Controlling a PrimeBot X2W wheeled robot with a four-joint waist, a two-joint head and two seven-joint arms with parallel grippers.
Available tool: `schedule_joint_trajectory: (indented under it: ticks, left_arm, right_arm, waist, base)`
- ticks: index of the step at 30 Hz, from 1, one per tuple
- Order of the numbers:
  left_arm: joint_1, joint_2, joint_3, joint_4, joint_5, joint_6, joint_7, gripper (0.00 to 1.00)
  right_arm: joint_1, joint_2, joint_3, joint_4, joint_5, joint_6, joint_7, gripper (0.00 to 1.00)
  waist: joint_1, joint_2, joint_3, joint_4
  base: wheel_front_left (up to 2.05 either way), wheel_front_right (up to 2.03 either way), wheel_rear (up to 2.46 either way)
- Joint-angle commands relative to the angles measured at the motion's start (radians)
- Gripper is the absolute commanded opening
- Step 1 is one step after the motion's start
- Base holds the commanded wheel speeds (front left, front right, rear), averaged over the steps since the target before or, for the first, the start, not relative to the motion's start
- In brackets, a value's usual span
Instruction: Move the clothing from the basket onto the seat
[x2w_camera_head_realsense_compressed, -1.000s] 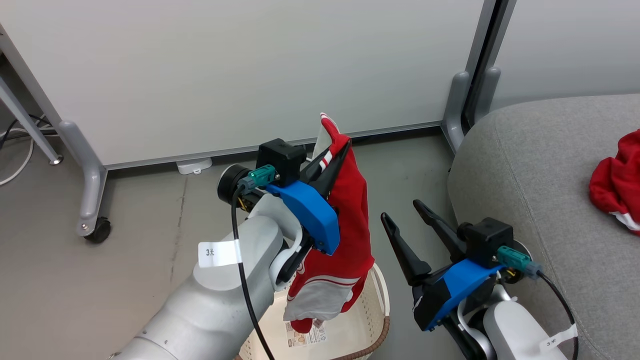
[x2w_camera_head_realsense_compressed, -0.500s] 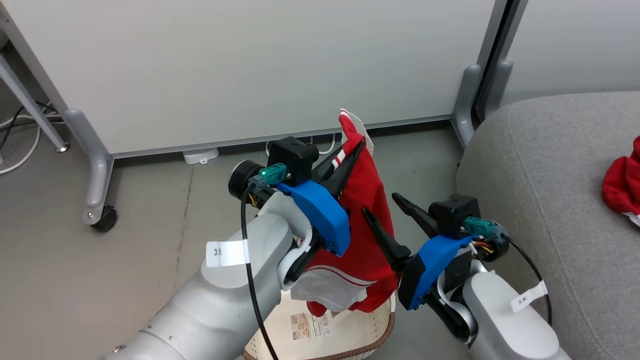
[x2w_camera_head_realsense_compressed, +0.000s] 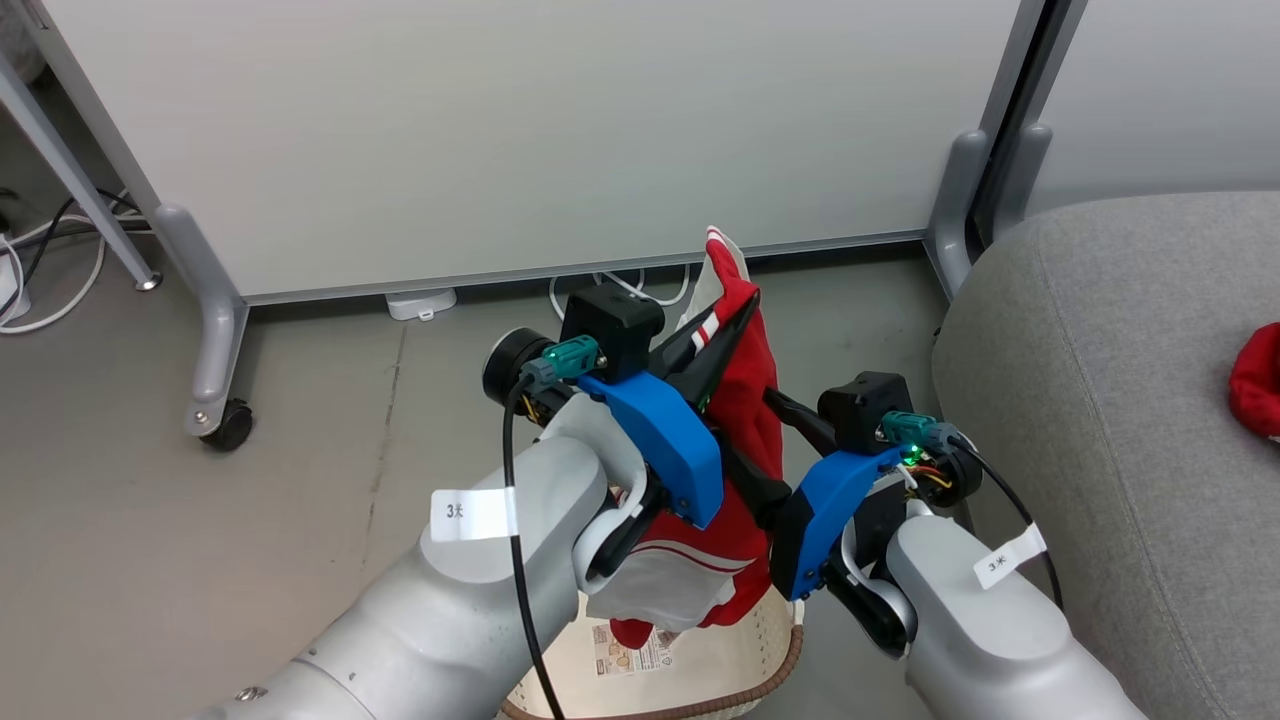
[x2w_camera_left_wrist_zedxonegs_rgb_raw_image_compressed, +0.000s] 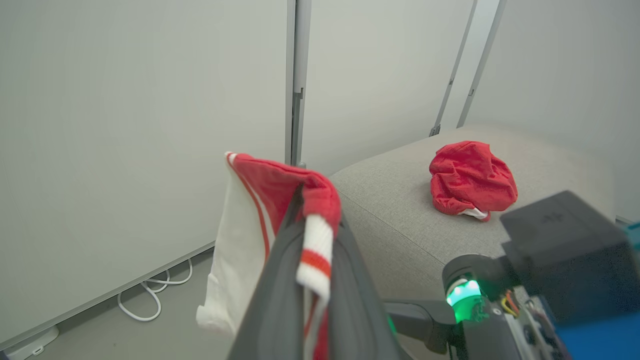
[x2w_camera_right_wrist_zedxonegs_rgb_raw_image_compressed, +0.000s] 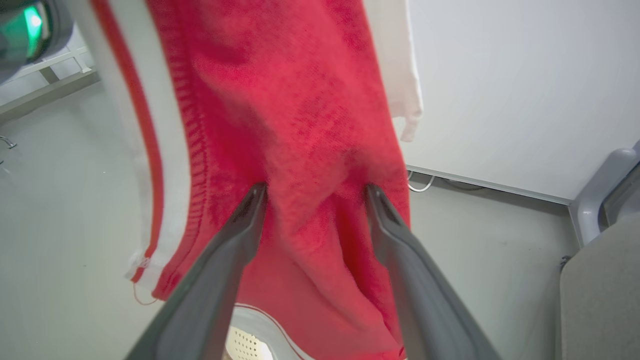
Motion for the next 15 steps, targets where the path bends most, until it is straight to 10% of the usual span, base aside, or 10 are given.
schedule_joint_trajectory:
  ticks: [1, 15]
  left_arm:
    - [-0.017, 0.0, -0.009, -0.006, -0.009, 0.0, -0.006, 0.0]
    - [-0.025, 0.0, -0.077, -0.016, -0.064, 0.005, -0.009, 0.0]
  right_arm:
    - [-0.023, 0.006, 0.012, 0.021, 0.013, 0.0, -0.012, 1.0]
    - [-0.106, 0.019, 0.14, 0.17, 0.121, 0.0, -0.102, 1.0]
  waist:
    - [-0.0001, 0.0, -0.001, 0.002]
    - [-0.0001, 0.0, -0.019, 0.009]
  base:
    - [0.0, 0.0, 0.0]
    - [0.0, 0.0, 0.0]
